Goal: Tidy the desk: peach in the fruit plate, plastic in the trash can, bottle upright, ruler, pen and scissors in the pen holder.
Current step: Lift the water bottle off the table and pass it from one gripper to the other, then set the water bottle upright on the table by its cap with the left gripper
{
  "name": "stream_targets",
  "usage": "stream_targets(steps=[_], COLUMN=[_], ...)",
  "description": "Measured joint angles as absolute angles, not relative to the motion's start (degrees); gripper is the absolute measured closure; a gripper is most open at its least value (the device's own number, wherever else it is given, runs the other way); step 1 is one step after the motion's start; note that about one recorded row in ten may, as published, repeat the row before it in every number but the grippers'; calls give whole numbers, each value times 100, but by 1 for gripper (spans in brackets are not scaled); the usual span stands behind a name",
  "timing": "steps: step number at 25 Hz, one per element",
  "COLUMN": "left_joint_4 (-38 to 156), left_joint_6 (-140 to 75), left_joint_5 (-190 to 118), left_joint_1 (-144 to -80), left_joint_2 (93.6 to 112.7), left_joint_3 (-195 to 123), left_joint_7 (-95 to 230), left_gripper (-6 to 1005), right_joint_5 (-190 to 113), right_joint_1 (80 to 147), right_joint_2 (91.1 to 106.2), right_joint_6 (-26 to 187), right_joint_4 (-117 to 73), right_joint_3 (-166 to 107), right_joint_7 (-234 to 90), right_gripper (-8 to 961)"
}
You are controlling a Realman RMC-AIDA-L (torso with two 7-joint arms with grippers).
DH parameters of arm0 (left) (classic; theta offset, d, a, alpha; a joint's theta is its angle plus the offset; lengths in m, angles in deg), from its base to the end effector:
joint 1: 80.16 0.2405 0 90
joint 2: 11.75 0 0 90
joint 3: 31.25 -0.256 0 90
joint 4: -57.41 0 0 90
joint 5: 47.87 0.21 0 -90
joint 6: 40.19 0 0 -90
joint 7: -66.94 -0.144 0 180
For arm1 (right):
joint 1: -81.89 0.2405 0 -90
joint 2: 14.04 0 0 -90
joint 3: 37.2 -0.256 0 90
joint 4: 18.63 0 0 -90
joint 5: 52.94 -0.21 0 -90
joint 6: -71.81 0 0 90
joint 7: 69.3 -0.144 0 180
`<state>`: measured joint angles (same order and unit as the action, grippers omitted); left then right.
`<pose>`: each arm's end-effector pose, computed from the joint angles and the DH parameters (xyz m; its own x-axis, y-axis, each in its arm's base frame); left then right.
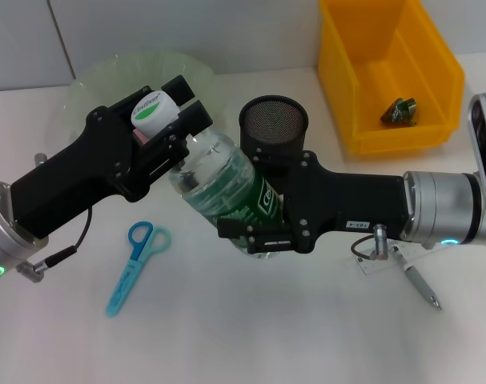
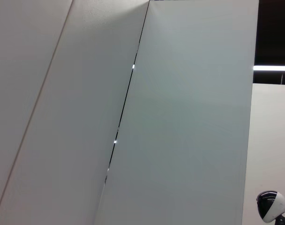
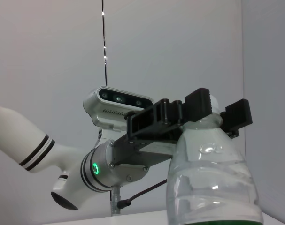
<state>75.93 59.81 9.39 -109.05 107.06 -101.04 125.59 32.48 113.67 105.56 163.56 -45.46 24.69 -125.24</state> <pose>-0.2047 0.3009 -0.0139 0.3783 0.0850 0.9218 0.3406 -0.9387 -0.0532 0.2048 0.3133 -0.0418 0.7216 -0.0080 -0.6922 -0.1383 -0.9814 -0.1328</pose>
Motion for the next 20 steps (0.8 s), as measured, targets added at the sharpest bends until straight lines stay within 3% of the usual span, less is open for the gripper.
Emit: stream_targets(steps=[20], left_joint_4=[7596], left_joint_6=[5978], left_joint_5=[958], left_joint_1=[-10910], left_joint_2=[10680], left_joint_3=[-10102], left_joint_7=[12436], left_gripper=[560], right_joint_5=[3274], right_joint_1=[11158], right_joint_2=[10487], right_joint_6=[16474], right_joint_4=[-4692], right_joint_3=[2550], right_joint_7=[-12596], right_gripper=[123])
